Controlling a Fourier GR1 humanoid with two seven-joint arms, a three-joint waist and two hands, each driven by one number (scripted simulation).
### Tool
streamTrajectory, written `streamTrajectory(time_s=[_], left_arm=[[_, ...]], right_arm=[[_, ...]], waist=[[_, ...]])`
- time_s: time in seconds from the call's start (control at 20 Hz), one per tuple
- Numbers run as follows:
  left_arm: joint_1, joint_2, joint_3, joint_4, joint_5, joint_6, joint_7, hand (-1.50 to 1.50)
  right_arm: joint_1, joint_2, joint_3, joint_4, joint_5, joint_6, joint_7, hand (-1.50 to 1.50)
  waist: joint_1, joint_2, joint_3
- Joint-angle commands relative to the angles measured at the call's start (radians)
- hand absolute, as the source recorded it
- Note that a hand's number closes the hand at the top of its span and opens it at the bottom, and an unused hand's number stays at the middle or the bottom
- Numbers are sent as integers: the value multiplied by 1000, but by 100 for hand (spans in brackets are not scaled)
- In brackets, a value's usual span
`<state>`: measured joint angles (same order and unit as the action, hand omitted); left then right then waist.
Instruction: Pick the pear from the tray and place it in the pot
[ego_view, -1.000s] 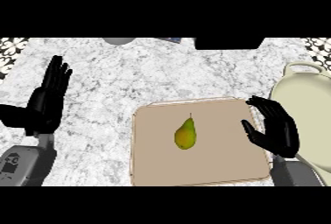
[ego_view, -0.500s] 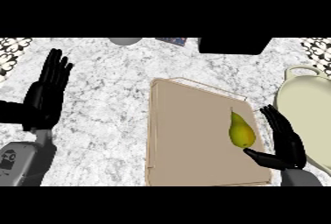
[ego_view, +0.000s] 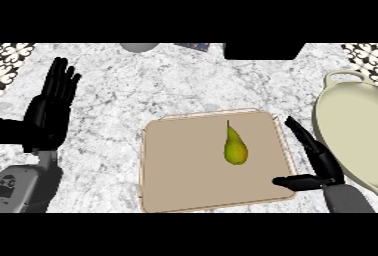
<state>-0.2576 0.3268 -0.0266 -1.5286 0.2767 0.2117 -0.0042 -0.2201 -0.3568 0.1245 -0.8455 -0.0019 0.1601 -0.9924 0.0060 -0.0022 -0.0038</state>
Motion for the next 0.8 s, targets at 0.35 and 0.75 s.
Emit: streamTrajectory(time_s=[0.35,0.75], left_arm=[[-11,-58,19,4,-68,-2,30,0],[-48,-58,48,-5,-68,-31,63,0]], right_arm=[[-17,94,75,-92,140,-19,205,-150],[-38,180,84,-58,210,-71,189,-150]], waist=[[-6,2,4],[-4,2,4]])
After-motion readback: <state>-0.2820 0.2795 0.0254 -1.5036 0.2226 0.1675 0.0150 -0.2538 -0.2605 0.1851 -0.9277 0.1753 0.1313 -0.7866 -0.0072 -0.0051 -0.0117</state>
